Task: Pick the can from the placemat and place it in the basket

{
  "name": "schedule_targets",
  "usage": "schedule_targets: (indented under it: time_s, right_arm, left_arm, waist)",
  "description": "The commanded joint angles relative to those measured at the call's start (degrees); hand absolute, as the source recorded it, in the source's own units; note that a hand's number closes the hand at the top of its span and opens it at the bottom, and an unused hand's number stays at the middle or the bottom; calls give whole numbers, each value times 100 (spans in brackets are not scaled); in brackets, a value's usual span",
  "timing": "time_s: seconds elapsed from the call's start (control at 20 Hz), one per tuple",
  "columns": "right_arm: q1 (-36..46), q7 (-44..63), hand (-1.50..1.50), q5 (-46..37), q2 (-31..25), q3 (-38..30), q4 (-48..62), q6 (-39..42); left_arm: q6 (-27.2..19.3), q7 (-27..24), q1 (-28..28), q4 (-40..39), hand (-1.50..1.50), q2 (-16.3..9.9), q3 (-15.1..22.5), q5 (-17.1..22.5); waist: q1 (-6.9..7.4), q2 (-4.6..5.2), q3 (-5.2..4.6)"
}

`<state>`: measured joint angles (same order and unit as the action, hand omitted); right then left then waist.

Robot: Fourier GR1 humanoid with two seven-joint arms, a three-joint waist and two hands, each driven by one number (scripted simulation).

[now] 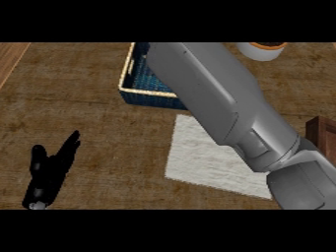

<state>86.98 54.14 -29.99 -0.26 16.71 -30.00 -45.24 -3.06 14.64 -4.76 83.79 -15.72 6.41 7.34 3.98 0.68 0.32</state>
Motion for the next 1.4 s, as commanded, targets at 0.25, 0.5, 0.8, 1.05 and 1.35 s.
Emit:
schedule_targets:
  time_s: [0.25,0.5,0.8,1.05,1.35]
  right_arm:
    - [-17,403,150,-358,25,338,966,403]
    - [-61,344,-150,-525,26,507,783,336]
    - [-127,414,-150,-733,-172,326,347,71]
    - [-469,785,-150,-850,-487,143,-319,-184]
    - [-1241,1191,-150,-1056,-959,166,-1461,155]
  left_arm:
    - [-122,2,-153,-441,0,147,-98,-63]
    - [77,185,-196,-255,0,-72,-241,13]
    - [103,195,-247,-208,0,22,-320,92]
    - [166,232,-259,-151,0,-120,-506,149]
    - [124,-35,-737,-214,0,43,-443,87]
  waist:
    - [-223,-19,-41]
    - [-261,-40,-37]
    - [-329,-60,-34]
    - [-471,-110,-31]
    - [-718,-201,-28]
